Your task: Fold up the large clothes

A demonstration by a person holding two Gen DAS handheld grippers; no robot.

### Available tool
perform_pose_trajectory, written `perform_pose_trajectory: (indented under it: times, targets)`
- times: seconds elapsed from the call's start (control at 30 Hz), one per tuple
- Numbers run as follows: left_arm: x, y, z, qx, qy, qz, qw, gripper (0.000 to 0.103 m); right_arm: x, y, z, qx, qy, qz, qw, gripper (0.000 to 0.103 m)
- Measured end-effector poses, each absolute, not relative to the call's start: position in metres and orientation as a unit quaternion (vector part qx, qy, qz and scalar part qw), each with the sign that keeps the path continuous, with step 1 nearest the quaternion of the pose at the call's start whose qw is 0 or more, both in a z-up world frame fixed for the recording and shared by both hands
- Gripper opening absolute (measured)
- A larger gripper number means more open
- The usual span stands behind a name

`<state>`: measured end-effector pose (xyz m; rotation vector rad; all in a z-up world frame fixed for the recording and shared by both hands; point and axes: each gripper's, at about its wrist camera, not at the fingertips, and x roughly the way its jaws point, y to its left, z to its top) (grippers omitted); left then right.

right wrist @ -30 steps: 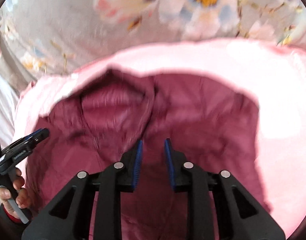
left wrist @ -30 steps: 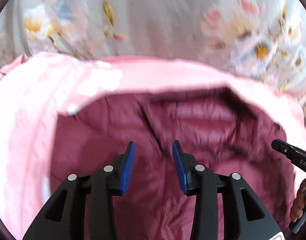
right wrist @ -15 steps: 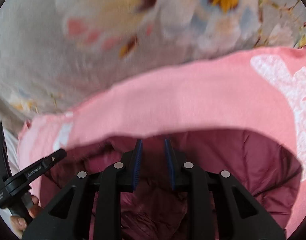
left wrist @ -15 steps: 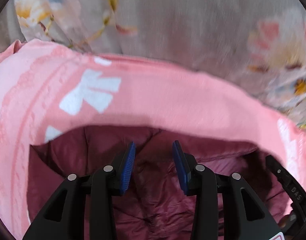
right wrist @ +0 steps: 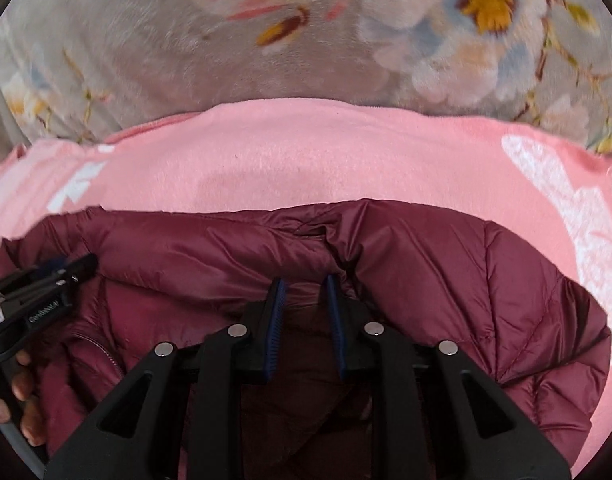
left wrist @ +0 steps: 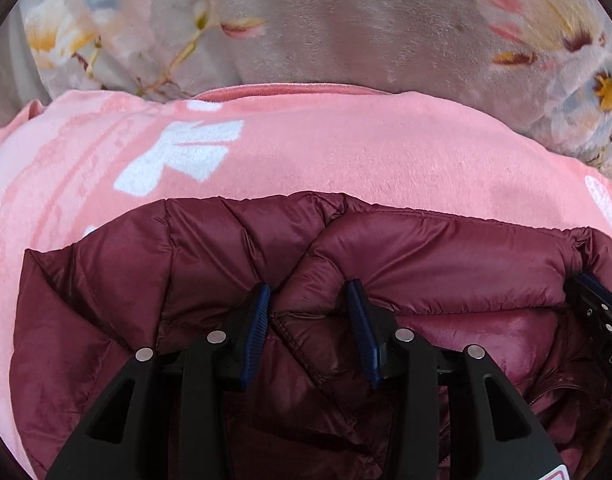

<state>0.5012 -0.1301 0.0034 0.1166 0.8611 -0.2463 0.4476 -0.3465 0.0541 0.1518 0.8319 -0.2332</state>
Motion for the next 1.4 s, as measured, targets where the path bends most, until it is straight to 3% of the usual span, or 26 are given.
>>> perform_pose_trajectory:
  times: [0.77, 0.87, 0.93, 1.03, 1.1, 1.13, 1.17, 1.3, 1.4]
  targets:
    - [0.494, -0.142, 0.0, 0.11, 0.401, -0.089, 0.905, 0.044, 0.449, -0.338, 0.046, 0.052, 0.398, -0.121, 0.908, 0.021]
    - [0.497, -0.143, -0.001, 0.112, 0.401, -0.082, 0.906, 0.049, 0.449, -0.342, 0.044, 0.064, 0.395, -0.116, 0.909, 0.021]
    - [0.498, -0.142, 0.0, 0.112, 0.4, -0.072, 0.907, 0.057, 0.448, -0.346, 0.043, 0.077, 0.392, -0.11, 0.91, 0.022]
    - [0.495, -0.132, 0.004, 0.097, 0.403, -0.06, 0.908, 0.068, 0.44, -0.35, 0.045, 0.097, 0.39, -0.09, 0.911, 0.029]
    - [0.481, -0.116, 0.011, 0.08, 0.421, -0.055, 0.902, 0.068, 0.423, -0.345, 0.054, 0.095, 0.405, -0.104, 0.903, 0.029]
    - [0.468, -0.106, 0.017, 0.063, 0.424, -0.068, 0.901, 0.068, 0.404, -0.34, 0.064, 0.101, 0.406, -0.097, 0.903, 0.034]
    - [0.454, -0.096, 0.023, 0.052, 0.424, -0.082, 0.9, 0.068, 0.384, -0.334, 0.072, 0.105, 0.403, -0.085, 0.905, 0.046]
    - [0.389, -0.055, 0.035, 0.064, 0.428, -0.107, 0.895, 0.07, 0.281, -0.312, 0.099, 0.071, 0.387, -0.068, 0.917, 0.065]
    - [0.337, -0.014, 0.037, 0.071, 0.444, -0.121, 0.885, 0.071, 0.211, -0.312, 0.101, 0.073, 0.408, -0.082, 0.906, 0.066]
